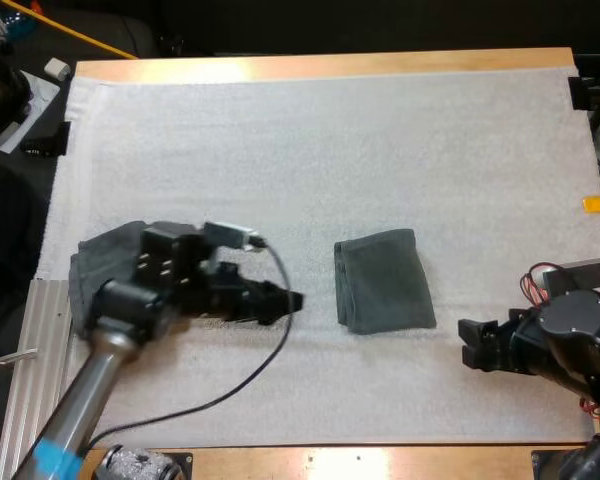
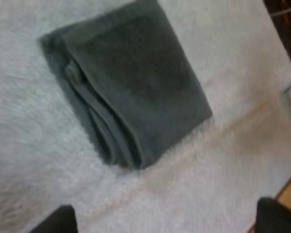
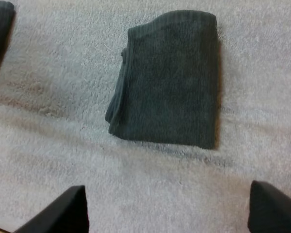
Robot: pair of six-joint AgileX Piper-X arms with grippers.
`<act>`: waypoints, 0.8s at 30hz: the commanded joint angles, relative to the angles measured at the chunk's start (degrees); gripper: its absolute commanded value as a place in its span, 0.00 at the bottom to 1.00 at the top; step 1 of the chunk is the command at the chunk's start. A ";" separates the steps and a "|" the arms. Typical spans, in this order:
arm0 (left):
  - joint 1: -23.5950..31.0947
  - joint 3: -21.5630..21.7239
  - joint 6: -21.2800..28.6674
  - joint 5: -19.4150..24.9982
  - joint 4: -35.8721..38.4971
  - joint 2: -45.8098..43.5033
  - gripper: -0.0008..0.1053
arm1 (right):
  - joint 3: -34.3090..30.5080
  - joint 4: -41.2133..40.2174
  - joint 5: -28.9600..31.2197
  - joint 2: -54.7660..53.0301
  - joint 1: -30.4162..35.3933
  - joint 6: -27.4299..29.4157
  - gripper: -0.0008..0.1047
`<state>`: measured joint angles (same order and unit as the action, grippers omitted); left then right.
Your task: Pick towel from pile, fold and stack
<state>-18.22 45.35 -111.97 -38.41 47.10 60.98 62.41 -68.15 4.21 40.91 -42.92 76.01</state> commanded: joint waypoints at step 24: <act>-7.83 2.84 -19.21 -1.12 -29.47 35.53 0.68 | 0.21 -5.39 0.13 -0.12 -0.13 0.27 0.65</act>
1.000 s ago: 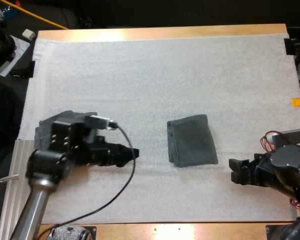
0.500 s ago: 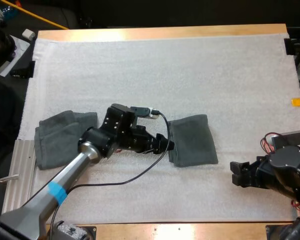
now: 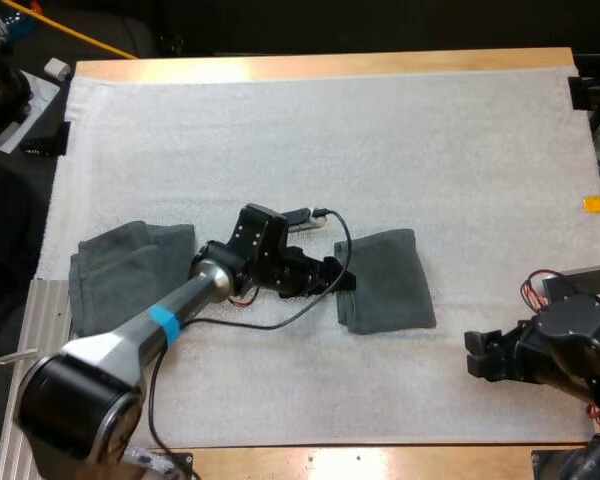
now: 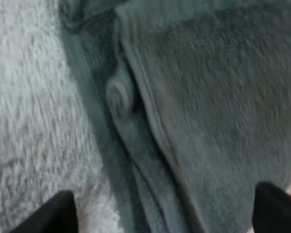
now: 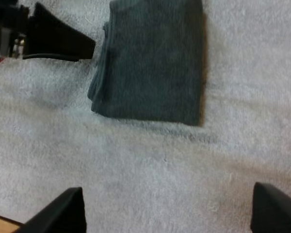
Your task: Pick towel from pile, fold and stack
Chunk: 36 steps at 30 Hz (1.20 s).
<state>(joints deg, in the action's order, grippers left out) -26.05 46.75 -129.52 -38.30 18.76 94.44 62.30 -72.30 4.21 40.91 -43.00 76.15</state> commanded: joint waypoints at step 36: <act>-10.12 10.04 -14.75 0.22 3.20 9.81 0.55 | 0.28 -1.82 0.04 -0.20 0.01 -0.23 0.64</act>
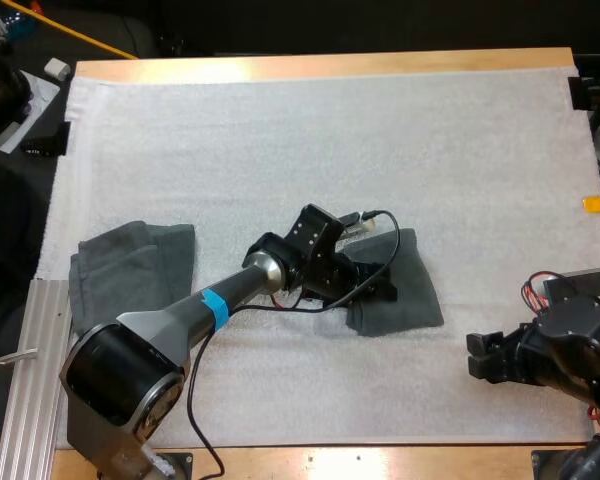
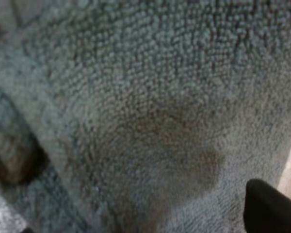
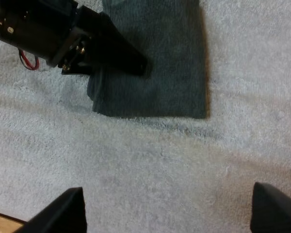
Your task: Pick towel from pile, fold and stack
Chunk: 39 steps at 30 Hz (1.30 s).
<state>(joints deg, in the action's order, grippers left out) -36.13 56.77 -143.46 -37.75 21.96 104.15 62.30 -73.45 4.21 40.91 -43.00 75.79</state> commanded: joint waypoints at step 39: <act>26.76 1.15 47.06 28.97 44.51 -27.21 0.00 | 0.20 -1.02 0.20 -0.29 -0.13 0.54 0.64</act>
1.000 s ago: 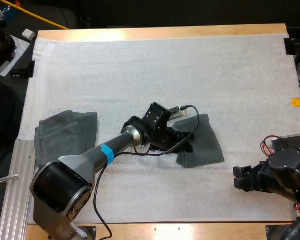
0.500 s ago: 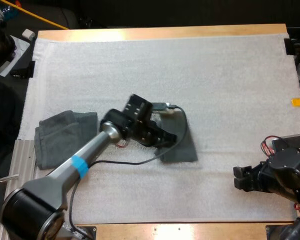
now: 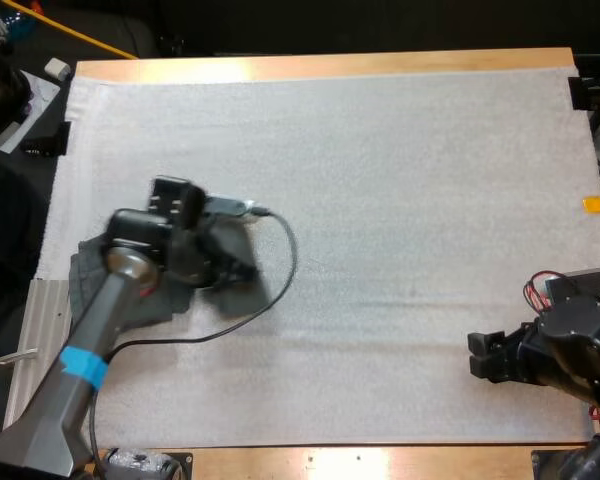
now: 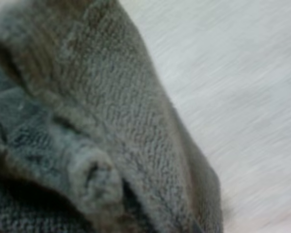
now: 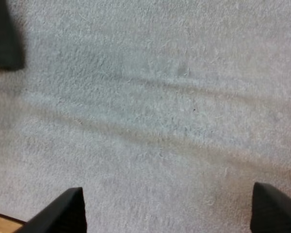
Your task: Pick towel from pile, fold and stack
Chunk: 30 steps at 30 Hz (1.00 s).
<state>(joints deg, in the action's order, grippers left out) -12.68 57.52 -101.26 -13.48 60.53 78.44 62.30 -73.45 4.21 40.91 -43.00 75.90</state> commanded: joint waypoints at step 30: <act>20.50 0.40 10.42 18.29 8.00 -1.17 0.01 | 0.28 -0.76 0.53 -0.25 0.10 0.14 0.64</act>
<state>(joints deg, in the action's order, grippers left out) 7.43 57.61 -90.91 3.58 68.55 77.59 62.30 -73.45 4.26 40.91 -43.00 75.90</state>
